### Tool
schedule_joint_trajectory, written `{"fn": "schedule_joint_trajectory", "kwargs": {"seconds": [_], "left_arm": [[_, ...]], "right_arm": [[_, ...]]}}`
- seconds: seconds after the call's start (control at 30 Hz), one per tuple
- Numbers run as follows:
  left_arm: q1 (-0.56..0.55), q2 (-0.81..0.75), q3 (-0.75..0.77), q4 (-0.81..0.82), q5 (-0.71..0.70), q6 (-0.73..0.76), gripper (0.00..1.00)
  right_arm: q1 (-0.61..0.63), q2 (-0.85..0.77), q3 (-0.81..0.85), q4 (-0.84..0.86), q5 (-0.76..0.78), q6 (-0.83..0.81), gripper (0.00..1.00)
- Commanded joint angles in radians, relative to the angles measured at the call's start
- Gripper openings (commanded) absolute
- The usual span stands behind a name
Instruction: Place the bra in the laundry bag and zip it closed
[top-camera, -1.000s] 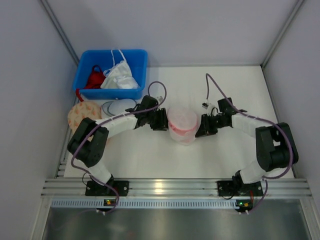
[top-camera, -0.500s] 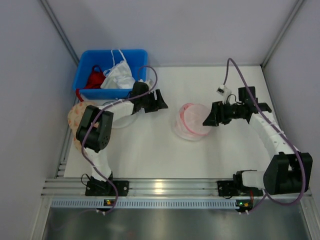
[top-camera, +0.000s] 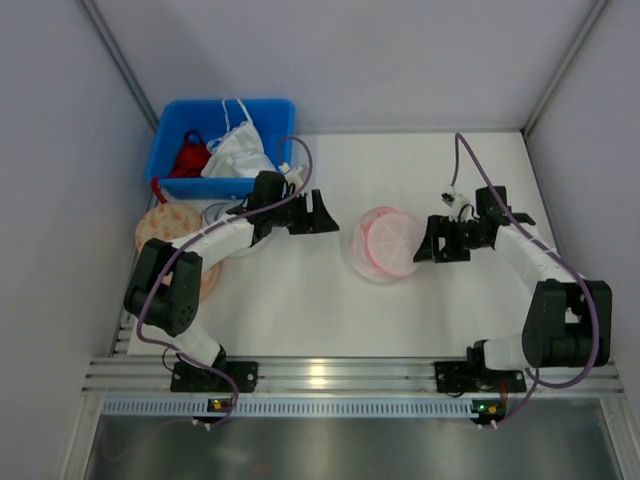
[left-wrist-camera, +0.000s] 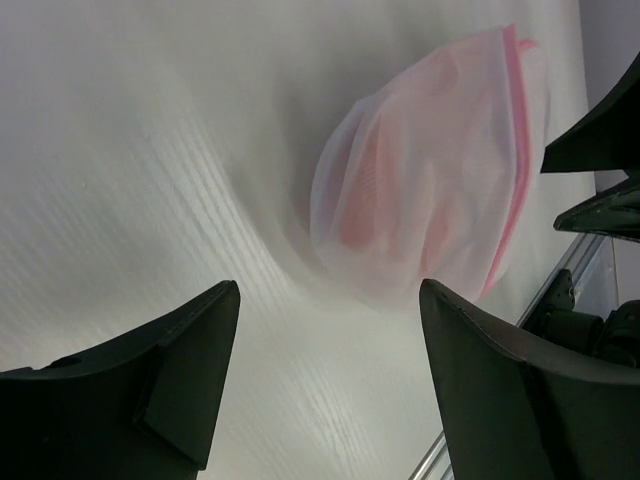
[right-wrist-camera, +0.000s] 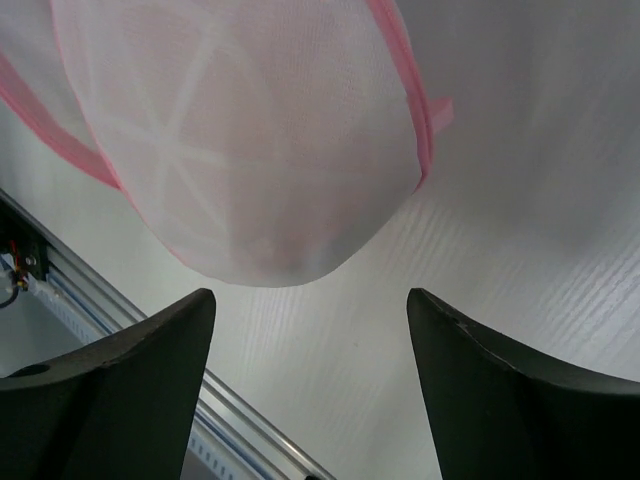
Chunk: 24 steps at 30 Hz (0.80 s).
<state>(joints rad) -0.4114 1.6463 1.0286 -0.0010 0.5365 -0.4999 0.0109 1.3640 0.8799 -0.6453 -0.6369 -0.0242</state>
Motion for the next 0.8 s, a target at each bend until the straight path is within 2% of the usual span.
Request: {"fn": "schedule_joint_trajectory", "kwargs": {"seconds": [0.0, 0.13, 0.17, 0.3, 0.33, 0.47, 0.57, 0.6, 0.63, 0.77], "left_arm": [[0.0, -0.058, -0.044, 0.018, 0.046, 0.007, 0.78], [0.0, -0.117, -0.042, -0.023, 0.089, 0.067, 0.78], [0.0, -0.126, -0.042, -0.033, 0.112, 0.07, 0.78], [-0.003, -0.167, -0.051, -0.034, 0.175, 0.081, 0.74], [-0.004, -0.177, -0.052, -0.037, 0.181, 0.104, 0.73], [-0.064, -0.22, -0.01, -0.094, 0.128, 0.231, 0.74], [-0.121, -0.188, 0.105, -0.197, 0.089, 0.326, 0.8], [-0.139, -0.151, 0.188, -0.238, 0.07, 0.355, 0.8], [-0.186, -0.128, 0.233, -0.314, -0.01, 0.412, 0.81], [-0.283, -0.007, 0.415, -0.445, -0.125, 0.442, 0.81]], "right_arm": [[0.0, 0.013, 0.021, 0.087, -0.043, 0.02, 0.78], [-0.002, 0.046, 0.034, 0.124, -0.098, 0.069, 0.75], [-0.002, 0.055, 0.03, 0.133, -0.133, 0.081, 0.66], [-0.002, 0.109, 0.011, 0.18, -0.233, 0.158, 0.46], [-0.002, 0.115, 0.007, 0.193, -0.247, 0.182, 0.44], [0.0, 0.119, 0.016, 0.213, -0.282, 0.199, 0.42], [0.0, 0.109, 0.016, 0.21, -0.277, 0.193, 0.42], [0.0, 0.11, 0.014, 0.204, -0.273, 0.191, 0.42], [-0.002, 0.113, 0.014, 0.196, -0.273, 0.184, 0.42], [0.0, 0.11, 0.01, 0.19, -0.256, 0.172, 0.42]]}}
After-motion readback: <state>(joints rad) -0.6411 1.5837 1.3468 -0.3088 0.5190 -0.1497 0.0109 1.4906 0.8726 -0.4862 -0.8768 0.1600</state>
